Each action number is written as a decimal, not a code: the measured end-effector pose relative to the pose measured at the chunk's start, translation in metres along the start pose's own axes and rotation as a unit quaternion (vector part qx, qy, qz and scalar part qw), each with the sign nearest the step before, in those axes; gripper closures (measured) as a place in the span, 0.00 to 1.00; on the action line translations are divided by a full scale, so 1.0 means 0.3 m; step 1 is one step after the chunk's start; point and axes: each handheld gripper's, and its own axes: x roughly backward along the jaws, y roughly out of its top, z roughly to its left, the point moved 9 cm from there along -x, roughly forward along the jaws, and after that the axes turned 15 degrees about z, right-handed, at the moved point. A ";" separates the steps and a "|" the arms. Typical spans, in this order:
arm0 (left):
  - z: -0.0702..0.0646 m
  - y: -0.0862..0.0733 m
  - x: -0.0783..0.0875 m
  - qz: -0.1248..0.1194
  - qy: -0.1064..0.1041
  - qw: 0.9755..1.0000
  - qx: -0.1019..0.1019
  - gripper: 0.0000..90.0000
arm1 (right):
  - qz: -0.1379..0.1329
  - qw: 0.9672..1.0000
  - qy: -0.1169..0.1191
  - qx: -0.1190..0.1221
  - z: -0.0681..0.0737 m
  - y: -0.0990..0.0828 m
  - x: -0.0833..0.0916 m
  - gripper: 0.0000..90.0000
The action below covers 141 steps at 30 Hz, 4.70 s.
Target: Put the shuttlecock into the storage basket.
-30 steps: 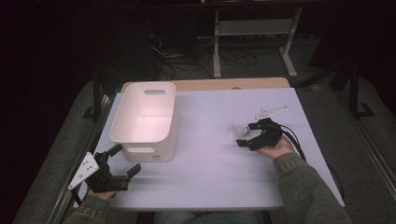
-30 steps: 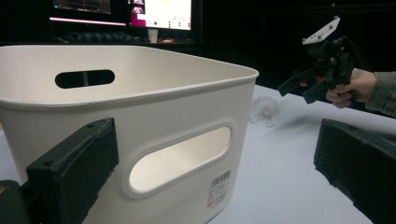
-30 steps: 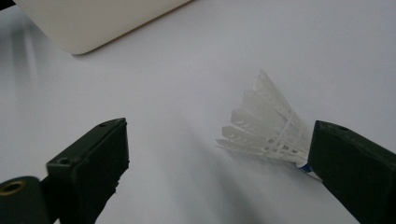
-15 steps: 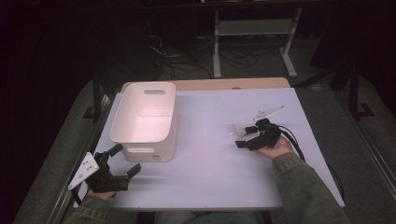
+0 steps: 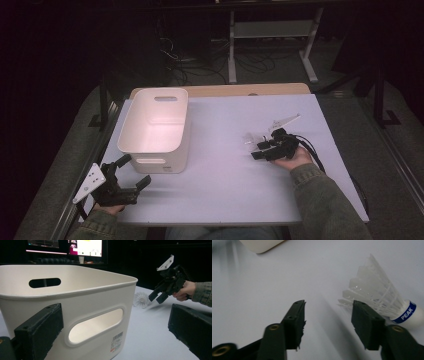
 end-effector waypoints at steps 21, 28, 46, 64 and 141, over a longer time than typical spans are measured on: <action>0.002 -0.001 0.001 0.001 0.002 1.000 0.001 0.00 | 0.005 0.999 -0.043 -0.023 -0.041 0.003 -0.024 0.83; 0.002 0.000 0.001 0.000 0.000 1.000 0.003 0.00 | -0.001 0.998 -0.048 -0.035 -0.059 0.006 -0.024 0.85; 0.001 0.002 -0.001 -0.004 -0.001 1.000 0.007 0.00 | -0.018 0.997 -0.062 -0.049 -0.097 0.020 -0.022 0.93; 0.001 0.003 0.000 -0.005 -0.003 1.000 0.007 0.00 | 0.004 0.996 -0.068 -0.049 -0.093 0.117 -0.033 0.95; 0.003 0.002 0.000 -0.003 -0.001 1.000 0.002 0.00 | 0.010 0.996 -0.077 -0.037 -0.275 0.186 0.140 0.00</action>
